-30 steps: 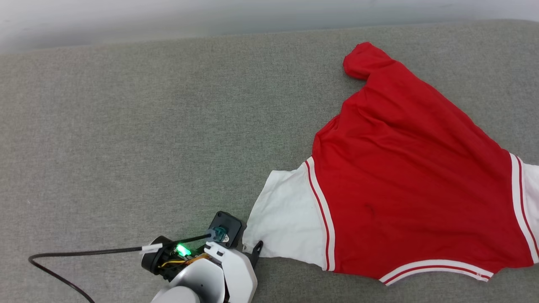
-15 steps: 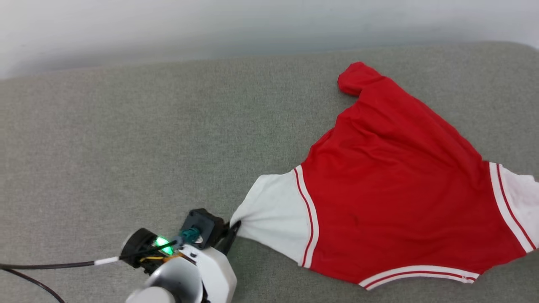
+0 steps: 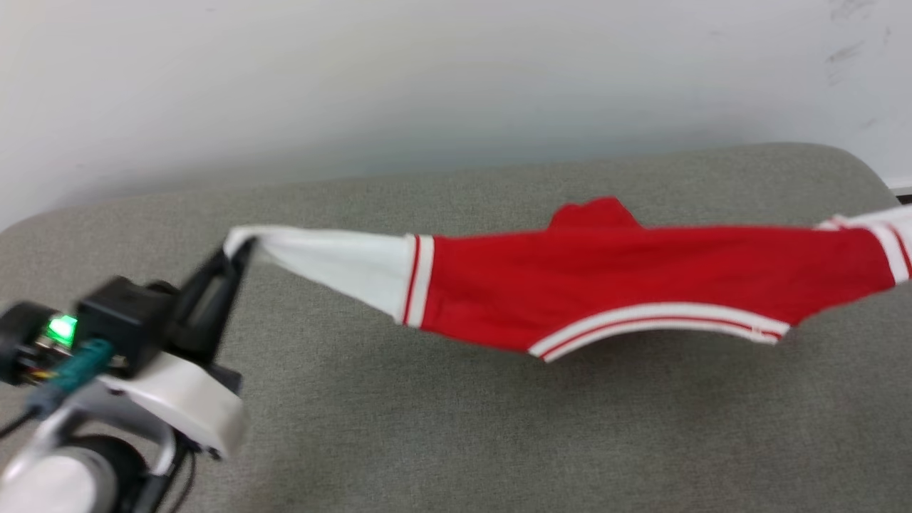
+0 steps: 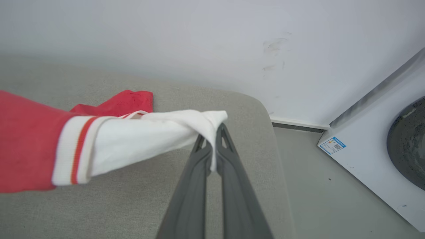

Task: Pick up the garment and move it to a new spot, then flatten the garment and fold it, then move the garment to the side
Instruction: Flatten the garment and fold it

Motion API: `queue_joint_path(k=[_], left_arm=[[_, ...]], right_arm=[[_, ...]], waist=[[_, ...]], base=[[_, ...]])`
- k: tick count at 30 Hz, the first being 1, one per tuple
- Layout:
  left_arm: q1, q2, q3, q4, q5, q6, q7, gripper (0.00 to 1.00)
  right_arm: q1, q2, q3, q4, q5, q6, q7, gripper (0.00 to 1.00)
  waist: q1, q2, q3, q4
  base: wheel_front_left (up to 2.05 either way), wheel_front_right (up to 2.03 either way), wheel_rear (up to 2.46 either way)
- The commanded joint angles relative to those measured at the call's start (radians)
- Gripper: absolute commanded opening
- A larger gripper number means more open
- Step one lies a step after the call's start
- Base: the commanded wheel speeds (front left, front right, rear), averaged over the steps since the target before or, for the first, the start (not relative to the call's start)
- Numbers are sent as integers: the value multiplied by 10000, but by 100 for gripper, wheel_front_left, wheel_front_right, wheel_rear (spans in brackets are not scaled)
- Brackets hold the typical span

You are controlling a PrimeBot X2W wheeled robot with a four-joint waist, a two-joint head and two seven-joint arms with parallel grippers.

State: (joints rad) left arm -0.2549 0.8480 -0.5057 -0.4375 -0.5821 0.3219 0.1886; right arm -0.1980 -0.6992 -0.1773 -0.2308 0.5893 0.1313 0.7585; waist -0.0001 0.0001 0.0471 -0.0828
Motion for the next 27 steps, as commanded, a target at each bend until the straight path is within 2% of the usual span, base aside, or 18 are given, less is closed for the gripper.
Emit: queue_joint_path(k=[1, 7, 12, 14, 19, 24, 27], left_arm=[[-158, 177, 245, -186, 35, 88, -126, 0], [-845, 889, 1736, -1043, -111, 401, -497, 0], [-1839, 1412, 2812, -1416, -18, 586, -503, 0], [-2395, 1587, 3077, -1485, -39, 494, -441, 0], [-4124, 1813, 3348, -1042, -186, 0, -182, 0], [-6204, 1478, 3028, 158, -513, -812, -48, 0], [-7604, 1215, 2697, 1188, -336, -1317, -55, 0]], right_arm=[[-331, -90, -89, -149, 137, -10, -63, 0], [-1872, 36, -385, -571, 1015, -10, -288, 0], [-3295, -287, -116, -413, 1354, -10, -846, 0], [-3854, -393, 79, -289, 1399, -10, -1171, 0], [-5459, -544, 767, 241, 1320, -10, -1848, 0], [-7014, -561, 1419, 852, 917, -10, -2294, 0], [-7981, -457, 1834, 1368, 594, -10, -2621, 0]], waist=[[1, -1, -117, -37], [1, -1, -125, -46], [1, -1, 256, -49], [1, -1, 467, -33], [1, -1, 1164, -67], [1, -1, 2080, -63], [1, -1, 2757, -85]], base=[[0, 0, 0], [0, 0, 0], [0, 0, 0], [0, 0, 0], [0, 0, 0], [0, 0, 0], [0, 0, 0]])
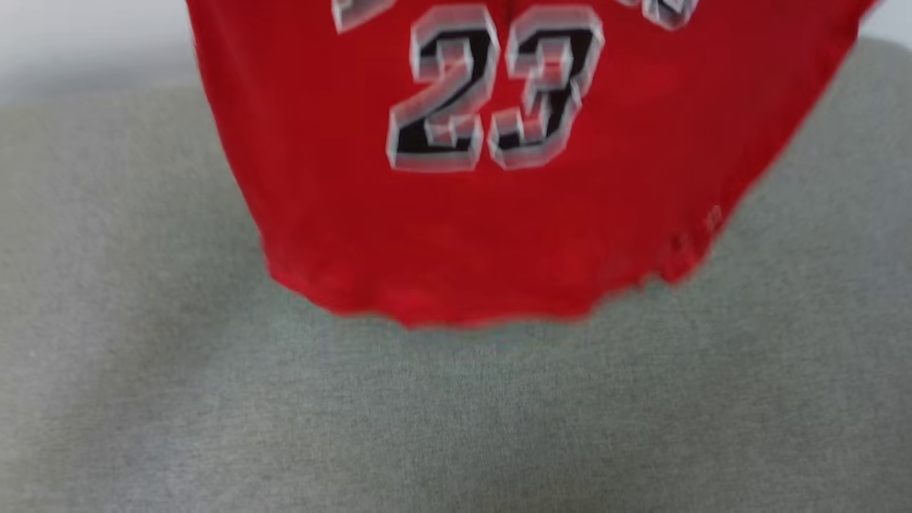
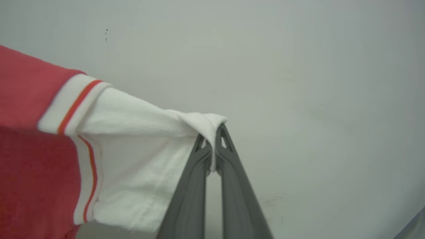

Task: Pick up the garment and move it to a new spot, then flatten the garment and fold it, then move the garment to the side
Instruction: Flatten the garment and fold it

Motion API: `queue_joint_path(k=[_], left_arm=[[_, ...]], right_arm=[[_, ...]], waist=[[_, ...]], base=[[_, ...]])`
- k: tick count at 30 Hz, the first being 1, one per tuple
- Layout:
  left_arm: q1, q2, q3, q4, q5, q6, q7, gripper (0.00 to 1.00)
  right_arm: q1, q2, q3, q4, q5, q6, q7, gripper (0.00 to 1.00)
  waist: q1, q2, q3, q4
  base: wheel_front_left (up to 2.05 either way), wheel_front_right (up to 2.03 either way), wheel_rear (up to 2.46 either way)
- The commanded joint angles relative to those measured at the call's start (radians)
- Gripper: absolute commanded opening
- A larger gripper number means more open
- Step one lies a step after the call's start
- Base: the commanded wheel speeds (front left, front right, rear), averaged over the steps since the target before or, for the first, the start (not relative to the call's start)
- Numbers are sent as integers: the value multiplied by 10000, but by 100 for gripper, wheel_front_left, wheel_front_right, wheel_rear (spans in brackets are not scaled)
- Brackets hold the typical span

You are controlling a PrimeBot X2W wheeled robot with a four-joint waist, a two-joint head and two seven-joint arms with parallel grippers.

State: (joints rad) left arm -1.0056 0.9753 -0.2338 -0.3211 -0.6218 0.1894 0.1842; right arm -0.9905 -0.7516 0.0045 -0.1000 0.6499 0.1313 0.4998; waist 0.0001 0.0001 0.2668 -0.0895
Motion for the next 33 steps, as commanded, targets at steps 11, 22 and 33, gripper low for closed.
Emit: queue_joint_path(k=[11, 22, 33], left_arm=[[-5085, -1683, -1186, 3853, 1373, -1121, -816, 0], [-6460, -3055, -1946, 6812, 1793, -1649, -2233, 0], [-2940, -4111, -2516, 7996, 1020, -1495, -3508, 0]], right_arm=[[-3970, 747, 651, 3039, -1538, -12, -2290, 0], [-5192, 1675, 1450, 5841, -2573, -12, -4006, 0], [-2669, 2116, 2898, 6933, -2083, -12, -4626, 0]], waist=[[-1, -1, 2809, -6], [-1, -1, 3831, 209], [-1, -1, 2931, 547]], base=[[0, 0, 0], [0, 0, 0], [0, 0, 0]])
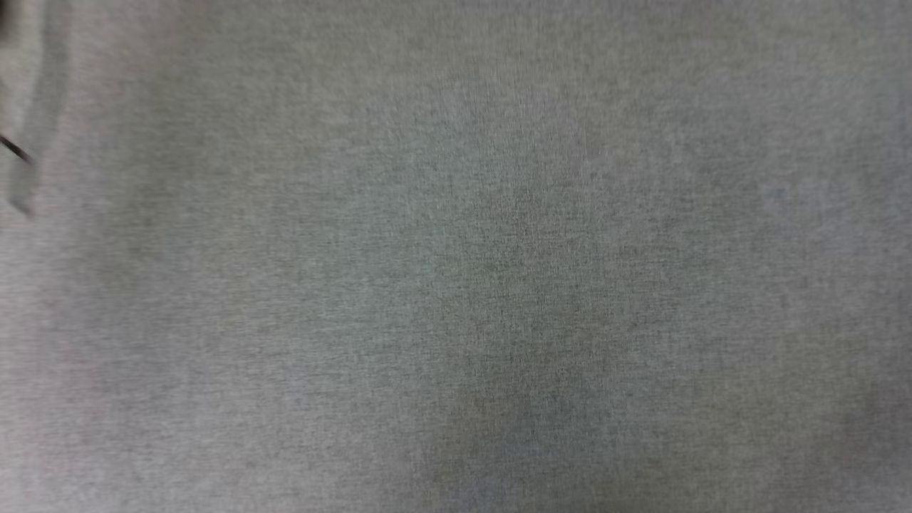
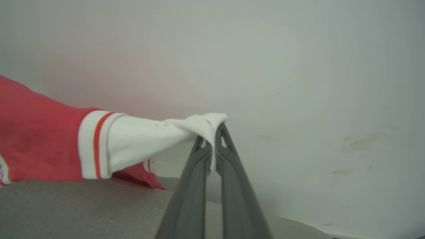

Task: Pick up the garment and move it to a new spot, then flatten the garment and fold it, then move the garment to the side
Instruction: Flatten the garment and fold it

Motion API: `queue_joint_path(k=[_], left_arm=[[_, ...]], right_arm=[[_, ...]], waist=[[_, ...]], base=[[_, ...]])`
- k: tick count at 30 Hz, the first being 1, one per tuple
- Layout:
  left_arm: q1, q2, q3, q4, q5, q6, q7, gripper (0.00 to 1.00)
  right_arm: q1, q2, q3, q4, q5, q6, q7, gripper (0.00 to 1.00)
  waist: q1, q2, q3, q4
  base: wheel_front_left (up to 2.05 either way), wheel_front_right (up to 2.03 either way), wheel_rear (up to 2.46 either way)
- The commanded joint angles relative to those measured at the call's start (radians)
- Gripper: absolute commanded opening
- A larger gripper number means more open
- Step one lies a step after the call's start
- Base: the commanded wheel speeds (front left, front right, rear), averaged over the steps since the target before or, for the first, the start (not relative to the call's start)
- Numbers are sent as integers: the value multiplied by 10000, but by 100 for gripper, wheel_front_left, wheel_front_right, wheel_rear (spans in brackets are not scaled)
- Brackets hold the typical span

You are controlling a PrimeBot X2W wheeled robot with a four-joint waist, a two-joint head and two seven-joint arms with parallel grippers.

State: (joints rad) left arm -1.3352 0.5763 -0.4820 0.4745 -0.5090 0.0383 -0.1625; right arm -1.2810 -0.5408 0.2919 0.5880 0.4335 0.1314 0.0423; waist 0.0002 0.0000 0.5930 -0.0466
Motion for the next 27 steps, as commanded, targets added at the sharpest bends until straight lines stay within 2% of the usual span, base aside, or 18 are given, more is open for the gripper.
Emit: queue_joint_path(k=[1, 6, 11, 18, 22, 26, 27], left_arm=[[890, -251, -85, 76, -236, 69, -160, 0], [3371, -353, -264, -143, -567, 420, -553, 0], [6000, -127, -476, -840, -938, 772, -497, 0], [9124, 665, -477, -1612, -1796, 1101, 55, 0], [10547, 1262, -443, -2273, -2261, 1253, 543, 0], [11475, 1663, -472, -2828, -2602, 1361, 966, 0], [12032, 1962, -468, -3249, -2797, 1482, 1239, 0]], right_arm=[[584, 18, 130, 118, 182, -14, -10, 0], [2539, -41, 681, 176, 842, -12, 304, 0], [4627, -491, 1057, -21, 1816, -12, 959, 0], [7323, -1365, 1274, -987, 2925, -16, 2044, 0], [8658, -1794, 1034, -1783, 3485, -17, 2638, 0], [9577, -1907, 717, -2258, 3771, -17, 3087, 0], [10172, -1977, 477, -2611, 3892, -17, 3408, 0]], waist=[[-2, 0, -546, 160], [-2, 0, -1700, 331], [-2, 0, -2939, 496], [-2, 0, -4360, 514], [-2, 0, -4890, 449], [-2, 0, -5173, 383], [-2, 0, -5268, 337]], base=[[0, 0, 0], [0, 0, 0], [0, 0, 0], [0, 0, 0], [0, 0, 0], [0, 0, 0], [0, 0, 0]])
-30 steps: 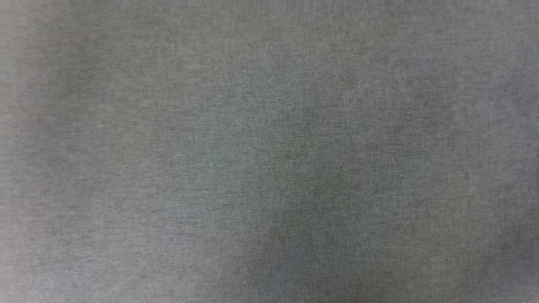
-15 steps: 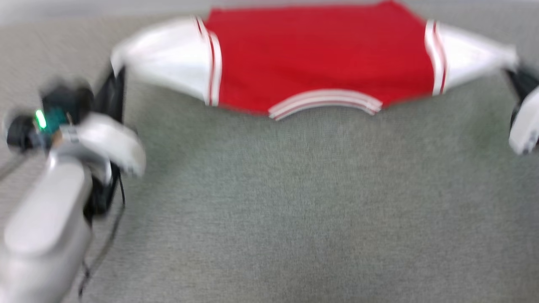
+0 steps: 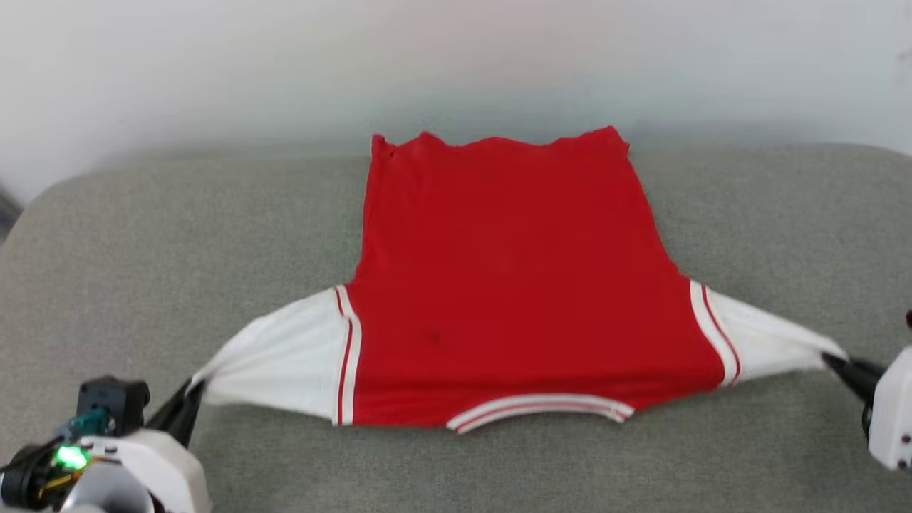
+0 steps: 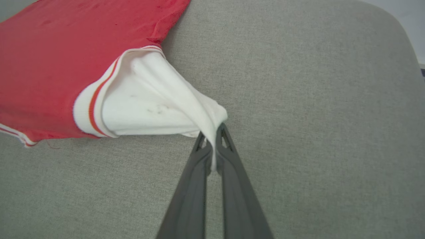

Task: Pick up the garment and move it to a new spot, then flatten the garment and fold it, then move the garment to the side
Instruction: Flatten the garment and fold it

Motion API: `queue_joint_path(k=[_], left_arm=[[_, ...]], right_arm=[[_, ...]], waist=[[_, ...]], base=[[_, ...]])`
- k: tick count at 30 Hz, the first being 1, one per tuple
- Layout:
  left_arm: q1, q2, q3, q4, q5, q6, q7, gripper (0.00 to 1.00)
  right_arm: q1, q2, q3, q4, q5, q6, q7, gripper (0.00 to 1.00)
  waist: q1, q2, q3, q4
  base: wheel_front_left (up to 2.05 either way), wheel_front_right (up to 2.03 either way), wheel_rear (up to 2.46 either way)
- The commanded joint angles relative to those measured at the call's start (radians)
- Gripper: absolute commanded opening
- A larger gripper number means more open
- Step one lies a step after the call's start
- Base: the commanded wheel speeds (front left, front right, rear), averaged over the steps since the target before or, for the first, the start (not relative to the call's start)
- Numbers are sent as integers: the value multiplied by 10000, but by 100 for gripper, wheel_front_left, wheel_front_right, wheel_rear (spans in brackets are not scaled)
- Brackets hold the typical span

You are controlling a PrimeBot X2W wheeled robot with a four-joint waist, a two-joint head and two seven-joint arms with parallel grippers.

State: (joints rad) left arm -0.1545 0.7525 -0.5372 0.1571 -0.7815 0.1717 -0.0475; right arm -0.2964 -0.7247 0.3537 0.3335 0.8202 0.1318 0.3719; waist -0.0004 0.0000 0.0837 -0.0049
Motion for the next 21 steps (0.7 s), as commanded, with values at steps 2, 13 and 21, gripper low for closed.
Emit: queue_joint_path(k=[2, 13, 21], left_arm=[[492, 303, 71, -278, -175, 182, 214, 0], [2755, 991, -425, -1678, -1134, 526, 1556, 0], [2632, 724, -466, -2160, -1288, 469, 1560, 0]], right_arm=[[612, -168, -255, -239, 62, -23, 290, 0], [3667, 127, -1624, -1822, 116, -19, 2375, 0], [4098, 662, -2466, -2624, -431, -18, 2758, 70]], waist=[[4, 0, -210, -101], [4, 0, -384, -271], [4, 0, -205, -226]], base=[[0, 0, 0], [0, 0, 0], [0, 0, 0]])
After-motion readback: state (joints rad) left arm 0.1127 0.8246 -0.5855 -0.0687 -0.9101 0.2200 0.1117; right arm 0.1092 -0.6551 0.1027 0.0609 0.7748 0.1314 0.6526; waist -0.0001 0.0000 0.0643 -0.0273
